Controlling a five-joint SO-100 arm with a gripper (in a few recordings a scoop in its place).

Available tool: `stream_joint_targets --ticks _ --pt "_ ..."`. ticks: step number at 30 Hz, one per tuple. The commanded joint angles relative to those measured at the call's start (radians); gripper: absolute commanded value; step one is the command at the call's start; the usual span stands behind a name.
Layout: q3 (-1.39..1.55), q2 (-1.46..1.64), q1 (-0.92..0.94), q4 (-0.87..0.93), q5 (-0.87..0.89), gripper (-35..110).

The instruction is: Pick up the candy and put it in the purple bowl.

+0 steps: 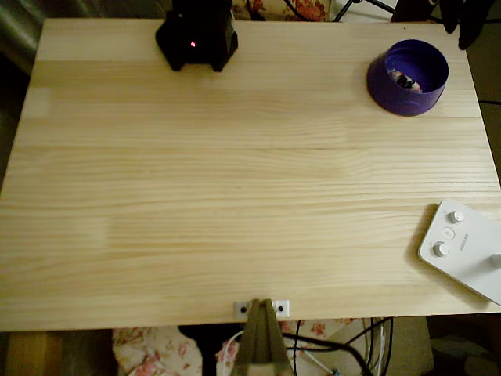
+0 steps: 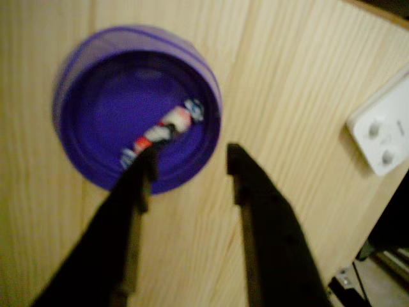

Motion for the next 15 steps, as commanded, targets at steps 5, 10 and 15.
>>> stream_joint_targets --ticks 5,10,15 --pt "-0.040 0.161 0.077 0.052 -0.035 9" --pt "0.049 0.264 0.135 0.060 -0.048 5" --pt "0.149 0.382 0.202 0.077 -0.049 0"
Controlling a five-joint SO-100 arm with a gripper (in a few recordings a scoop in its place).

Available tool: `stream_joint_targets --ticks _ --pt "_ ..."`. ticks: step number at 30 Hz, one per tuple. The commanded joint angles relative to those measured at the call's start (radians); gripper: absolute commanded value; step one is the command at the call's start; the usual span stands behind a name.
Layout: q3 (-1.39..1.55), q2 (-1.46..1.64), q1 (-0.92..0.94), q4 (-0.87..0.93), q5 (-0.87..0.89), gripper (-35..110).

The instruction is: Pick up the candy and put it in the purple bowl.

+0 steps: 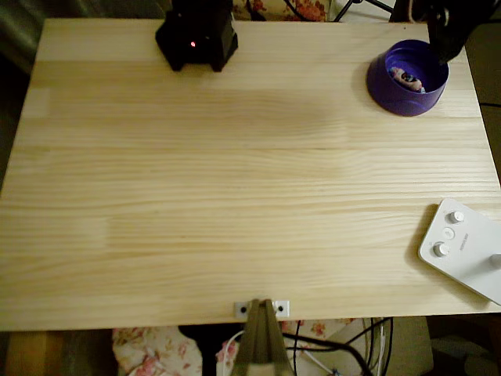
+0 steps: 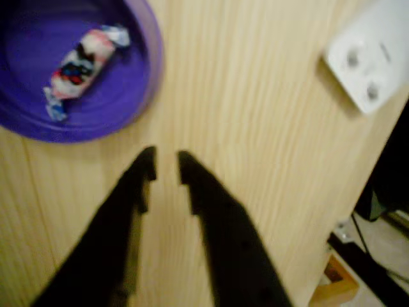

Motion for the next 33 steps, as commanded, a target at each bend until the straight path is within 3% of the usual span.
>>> stream_joint_targets --ticks 1,11,22,33 --pt "0.043 0.232 0.051 0.018 -0.011 0" --pt "0.299 0.523 0.279 0.055 -0.021 0" --pt "0.535 0.762 0.643 0.071 -0.213 0" --pt "0.733 0.894 1.029 -0.054 0.040 0"
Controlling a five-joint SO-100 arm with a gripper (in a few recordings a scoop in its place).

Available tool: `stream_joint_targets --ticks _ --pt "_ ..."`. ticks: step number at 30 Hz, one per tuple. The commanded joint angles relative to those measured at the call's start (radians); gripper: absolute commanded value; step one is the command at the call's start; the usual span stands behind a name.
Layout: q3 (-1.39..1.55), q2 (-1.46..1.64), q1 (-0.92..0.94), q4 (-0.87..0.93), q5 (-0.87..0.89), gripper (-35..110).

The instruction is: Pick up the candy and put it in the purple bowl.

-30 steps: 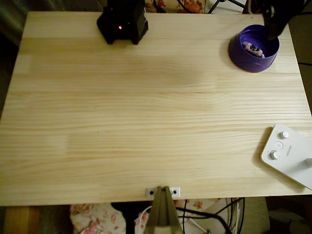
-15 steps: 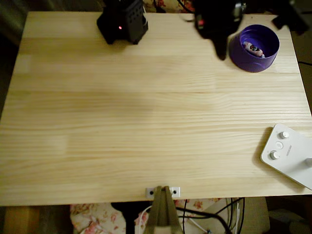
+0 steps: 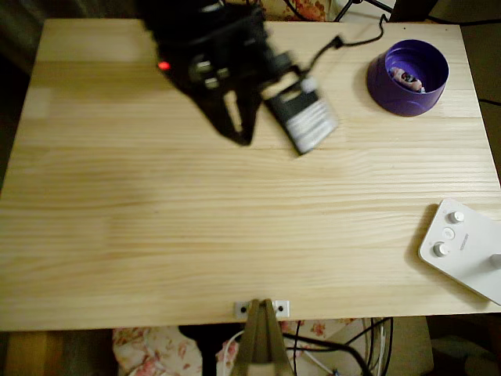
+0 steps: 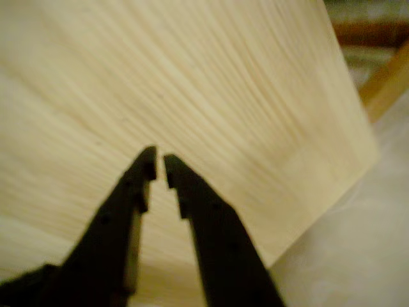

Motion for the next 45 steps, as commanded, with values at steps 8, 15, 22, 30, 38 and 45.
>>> stream_joint_targets --ticks 8,15,22,30,38,45 --pt "0.107 0.178 0.336 -0.049 0.207 -1" --pt "0.291 0.296 0.451 -0.029 0.210 -1" --pt "0.518 0.474 0.525 -0.041 0.273 -1" --pt "0.713 0.718 0.558 -0.038 0.279 -1" --pt "0.822 0.844 0.574 -0.031 0.270 -1" --pt "0.891 0.946 0.557 0.020 0.270 0"
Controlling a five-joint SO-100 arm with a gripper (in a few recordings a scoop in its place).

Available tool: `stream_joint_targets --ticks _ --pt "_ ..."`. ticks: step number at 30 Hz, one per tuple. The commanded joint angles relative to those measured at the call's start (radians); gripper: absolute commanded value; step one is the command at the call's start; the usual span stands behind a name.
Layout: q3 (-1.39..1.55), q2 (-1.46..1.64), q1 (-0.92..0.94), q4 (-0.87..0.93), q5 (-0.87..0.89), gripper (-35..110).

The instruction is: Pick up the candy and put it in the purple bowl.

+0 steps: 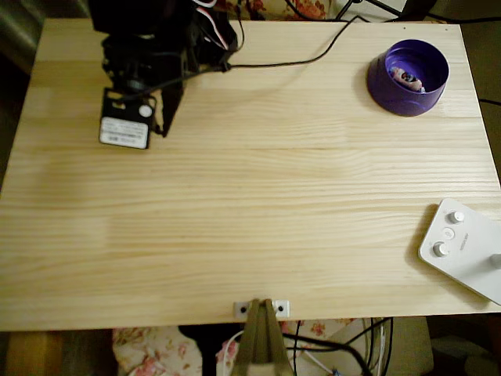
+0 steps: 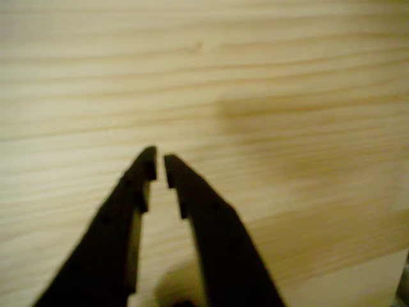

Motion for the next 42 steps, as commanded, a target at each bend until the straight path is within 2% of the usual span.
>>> stream_joint_targets --ticks 1,8,42 --pt "0.014 0.064 0.011 0.034 0.003 0" --pt "0.041 0.067 0.006 0.041 0.078 -1" --pt "0.043 0.067 -0.021 0.043 0.051 -1"
